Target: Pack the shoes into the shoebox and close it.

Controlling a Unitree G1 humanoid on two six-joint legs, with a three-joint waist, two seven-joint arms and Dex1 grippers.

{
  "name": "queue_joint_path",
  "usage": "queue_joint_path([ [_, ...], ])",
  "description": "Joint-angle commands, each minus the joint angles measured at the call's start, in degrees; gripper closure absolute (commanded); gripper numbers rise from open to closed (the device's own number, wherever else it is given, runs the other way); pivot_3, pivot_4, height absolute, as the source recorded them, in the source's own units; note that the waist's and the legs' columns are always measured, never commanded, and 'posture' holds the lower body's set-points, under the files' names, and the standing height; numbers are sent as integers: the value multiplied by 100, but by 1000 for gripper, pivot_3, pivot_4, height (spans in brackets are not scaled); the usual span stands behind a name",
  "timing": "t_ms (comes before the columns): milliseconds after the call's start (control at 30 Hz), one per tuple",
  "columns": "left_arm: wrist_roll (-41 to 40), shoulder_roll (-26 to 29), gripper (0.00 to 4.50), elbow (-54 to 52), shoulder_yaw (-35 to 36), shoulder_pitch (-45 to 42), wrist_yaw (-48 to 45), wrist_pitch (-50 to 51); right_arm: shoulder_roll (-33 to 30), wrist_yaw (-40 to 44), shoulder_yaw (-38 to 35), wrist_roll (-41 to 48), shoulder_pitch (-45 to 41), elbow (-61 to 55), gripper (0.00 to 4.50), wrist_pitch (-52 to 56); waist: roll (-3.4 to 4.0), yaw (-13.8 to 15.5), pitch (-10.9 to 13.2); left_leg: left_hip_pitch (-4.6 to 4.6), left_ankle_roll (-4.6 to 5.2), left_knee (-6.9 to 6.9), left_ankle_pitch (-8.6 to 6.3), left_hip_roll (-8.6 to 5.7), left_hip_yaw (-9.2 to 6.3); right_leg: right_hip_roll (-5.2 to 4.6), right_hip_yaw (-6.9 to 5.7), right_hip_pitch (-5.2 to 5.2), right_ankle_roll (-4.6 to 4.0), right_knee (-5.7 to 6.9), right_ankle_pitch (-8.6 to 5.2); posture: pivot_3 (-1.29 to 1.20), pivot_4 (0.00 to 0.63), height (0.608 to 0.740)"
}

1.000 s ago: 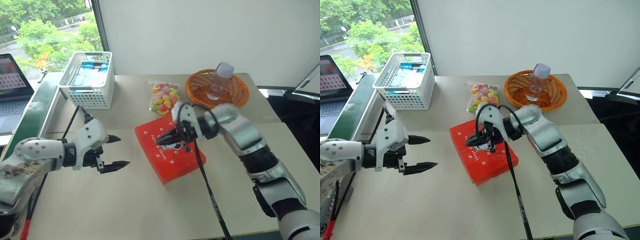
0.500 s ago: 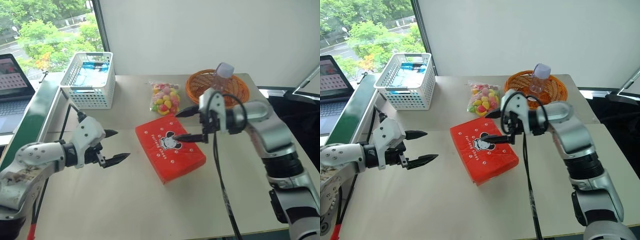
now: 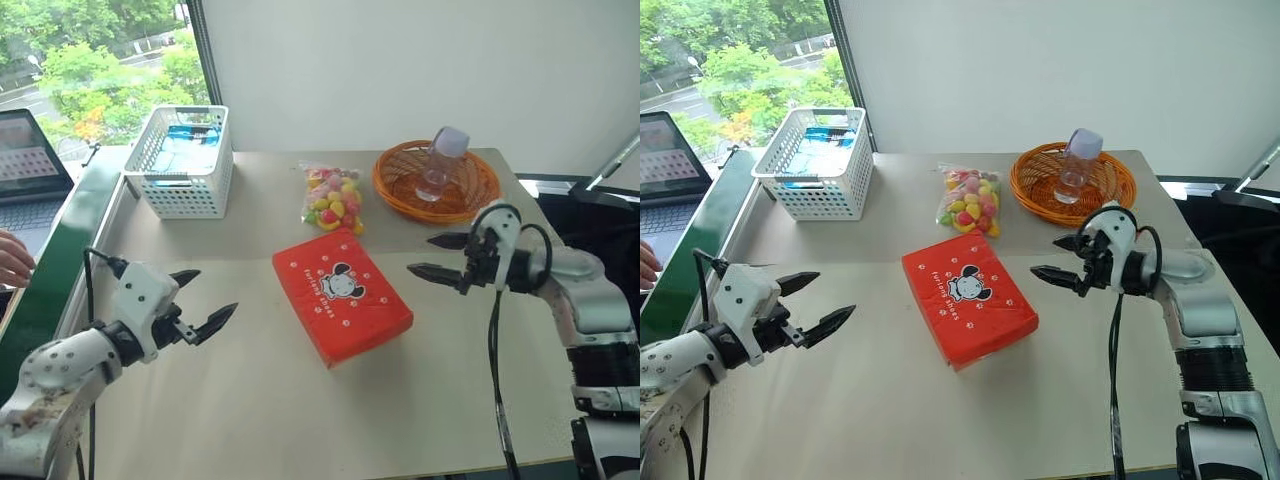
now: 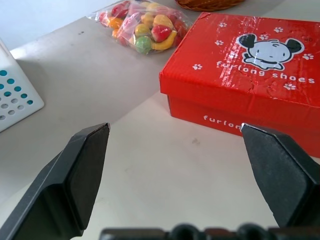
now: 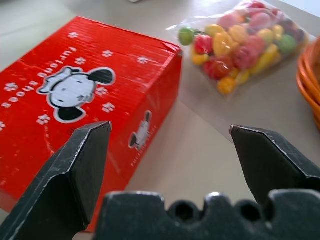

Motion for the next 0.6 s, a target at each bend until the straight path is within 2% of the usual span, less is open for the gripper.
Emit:
queue_joint_path([
  [33, 299, -265, 0, 102, -205, 216, 131, -536, 185, -134, -310, 200, 319, -34, 36, -285, -1, -3, -1, -1, 0, -1, 0, 0, 0, 1, 0, -1, 0, -2, 0, 0, 150, 740],
  [233, 861, -746, 0, 531, -555, 596, 311, -1397, 407, -237, -341, 289, 894, -283, 36, -358, 1, -9, -2, 8, 0, 0, 0, -1, 1, 0, 5, 6, 3, 0, 1, 0, 150, 740],
  [600, 1431, -1362, 0, 1140, -898, 916, 649, -2386, 865, -791, -343, 204, 1295, -236, 36, -882, 1, -7, -4, 9, 1, 0, -1, -1, 1, 0, 6, 9, 7, -2, 0, 0, 150, 740],
])
